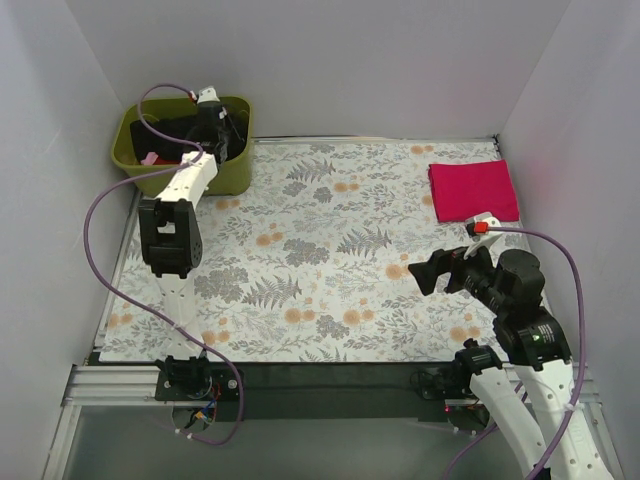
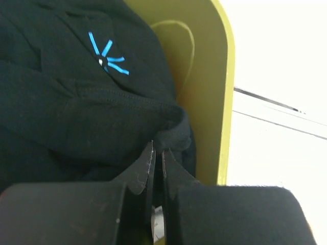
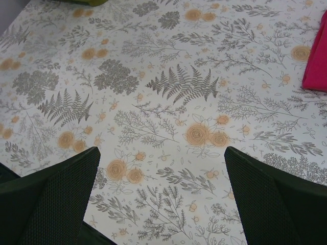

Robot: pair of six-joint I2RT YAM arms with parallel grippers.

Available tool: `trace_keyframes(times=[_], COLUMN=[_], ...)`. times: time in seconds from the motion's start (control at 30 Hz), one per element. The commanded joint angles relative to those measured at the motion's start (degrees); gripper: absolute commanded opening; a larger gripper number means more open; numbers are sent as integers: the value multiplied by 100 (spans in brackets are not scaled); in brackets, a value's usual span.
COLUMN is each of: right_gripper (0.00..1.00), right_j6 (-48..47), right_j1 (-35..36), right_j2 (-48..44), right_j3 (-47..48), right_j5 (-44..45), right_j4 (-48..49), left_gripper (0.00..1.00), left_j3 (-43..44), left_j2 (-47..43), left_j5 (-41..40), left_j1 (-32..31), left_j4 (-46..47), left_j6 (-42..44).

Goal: Fold and stack the t-shirts
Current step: Grab the tshirt from the pile, then move the tshirt to the center of the board

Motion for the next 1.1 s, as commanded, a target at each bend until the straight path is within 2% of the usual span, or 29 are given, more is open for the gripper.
trace_keyframes(times=[0.0, 0.1, 0.2, 0.23, 0.33, 0.37, 0.43, 0.47, 0.53, 0.77, 0.87, 0.97, 1.07], right_gripper=[98, 98, 98, 98, 98, 98, 98, 98, 98, 98, 98, 98, 98], right_j6=[-78, -69, -60, -51, -43, -51, -86, -87, -87, -25, -8, -16, -8], right_j1=[44, 44, 44, 44, 36, 44, 44, 36, 44, 44, 36, 44, 36], right_j2=[89, 107, 72, 72, 98, 115, 151, 160, 186, 204, 168, 125, 133], right_j3=[8, 51, 87, 95, 122, 131, 201, 236, 332, 553, 579, 561, 561], right_j5=[-162, -224, -250, -250, -145, -75, 66, 93, 145, 348, 374, 462, 480], right_j4=[18, -17, -17, -17, -17, -17, -26, -26, 26, 185, 229, 264, 282], left_gripper=[0, 0, 0, 0, 0, 0, 0, 0, 0, 0, 0, 0, 0], left_j3=[322, 577, 814, 867, 1052, 1105, 1245, 1289, 1481, 2263, 2712, 2740, 2679], left_j2=[-580, -1038, -1671, -1959, -2391, -2506, -2647, -2761, -2815, -2745, -2604, -2621, -2770], left_j5=[-222, -170, 418, 968, 1892, 2392, 2712, 2818, 3161, 4005, 4277, 4471, 4542], left_j1=[40, 40, 6, -30, -284, -468, -801, -1177, -1731, -2797, -3043, -3167, -3194], left_j4=[318, 266, 257, 274, 266, 274, 266, 266, 257, 450, 739, 1354, 1470], left_j6=[420, 421, 88, 43, -238, -369, -458, -450, -598, -1389, -1836, -2276, -2445])
